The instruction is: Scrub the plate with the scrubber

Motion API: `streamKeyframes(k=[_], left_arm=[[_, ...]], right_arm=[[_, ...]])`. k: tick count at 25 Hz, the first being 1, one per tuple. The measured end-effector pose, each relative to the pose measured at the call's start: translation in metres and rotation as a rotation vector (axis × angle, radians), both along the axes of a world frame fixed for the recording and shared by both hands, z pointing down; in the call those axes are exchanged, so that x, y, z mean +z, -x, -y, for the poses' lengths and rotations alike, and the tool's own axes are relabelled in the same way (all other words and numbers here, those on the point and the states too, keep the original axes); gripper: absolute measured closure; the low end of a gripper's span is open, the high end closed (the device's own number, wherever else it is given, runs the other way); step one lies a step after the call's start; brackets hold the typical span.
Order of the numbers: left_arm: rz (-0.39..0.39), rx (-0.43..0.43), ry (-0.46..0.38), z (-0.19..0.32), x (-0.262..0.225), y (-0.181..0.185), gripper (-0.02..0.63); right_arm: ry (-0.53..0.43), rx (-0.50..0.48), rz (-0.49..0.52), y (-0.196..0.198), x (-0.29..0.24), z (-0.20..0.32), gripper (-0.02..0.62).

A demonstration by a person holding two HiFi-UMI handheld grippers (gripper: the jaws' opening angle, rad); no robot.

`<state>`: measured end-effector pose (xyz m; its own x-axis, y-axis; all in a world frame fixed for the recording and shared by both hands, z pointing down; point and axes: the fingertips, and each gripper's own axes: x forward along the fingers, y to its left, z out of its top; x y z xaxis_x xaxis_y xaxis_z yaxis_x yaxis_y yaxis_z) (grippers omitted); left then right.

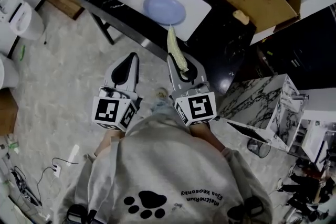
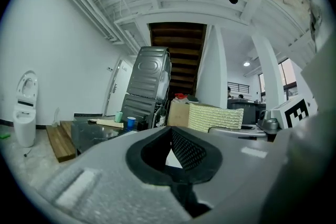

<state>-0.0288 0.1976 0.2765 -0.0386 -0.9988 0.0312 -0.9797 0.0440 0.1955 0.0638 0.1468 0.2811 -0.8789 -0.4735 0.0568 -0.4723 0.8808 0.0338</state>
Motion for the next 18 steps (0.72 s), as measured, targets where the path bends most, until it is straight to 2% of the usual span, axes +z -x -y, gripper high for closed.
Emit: streamKeyframes(k=[11,18], left_arm=[[0.034,-0.055,-0.003,0.084,-0.002,0.009,0.603],[0.060,-0.051,0.061,0.110,0.007,0.015,0.603]], right_arm=[[0.005,-0.086,0.025,0.023,0.000,0.094,0.523],[0.070,-0.092,0.041,0.030,0.017,0.120,0.523]])
